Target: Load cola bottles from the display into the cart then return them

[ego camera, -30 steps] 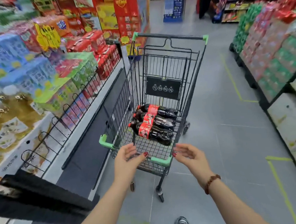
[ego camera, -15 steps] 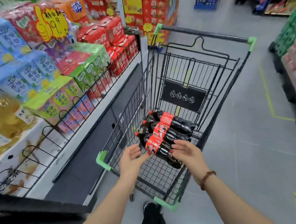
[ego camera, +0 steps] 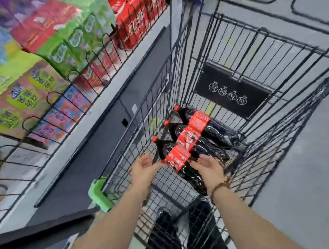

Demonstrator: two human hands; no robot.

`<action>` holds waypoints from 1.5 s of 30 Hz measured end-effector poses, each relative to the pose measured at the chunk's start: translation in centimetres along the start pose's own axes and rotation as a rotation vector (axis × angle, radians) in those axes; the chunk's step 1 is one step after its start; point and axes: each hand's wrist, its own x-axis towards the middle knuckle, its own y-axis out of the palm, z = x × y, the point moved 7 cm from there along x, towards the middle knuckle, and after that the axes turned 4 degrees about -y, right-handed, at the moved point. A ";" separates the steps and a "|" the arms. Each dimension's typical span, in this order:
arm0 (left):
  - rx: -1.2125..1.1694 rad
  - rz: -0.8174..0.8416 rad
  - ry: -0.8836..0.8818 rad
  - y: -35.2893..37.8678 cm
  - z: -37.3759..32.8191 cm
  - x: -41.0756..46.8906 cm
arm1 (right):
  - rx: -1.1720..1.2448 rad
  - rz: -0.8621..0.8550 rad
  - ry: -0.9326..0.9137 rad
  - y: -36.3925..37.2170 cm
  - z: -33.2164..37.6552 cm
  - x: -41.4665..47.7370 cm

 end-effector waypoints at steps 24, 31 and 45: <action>-0.291 0.032 -0.412 10.4 9.1 16.9 | -1.226 -0.144 -0.105 1.0 -10.5 11.1; -0.320 -0.030 -0.374 9.9 8.8 16.4 | -1.310 -0.071 -0.101 1.2 -10.5 11.6; -0.128 -0.075 0.065 6.8 0.0 6.4 | -1.051 -0.138 -0.171 -0.3 -5.0 3.5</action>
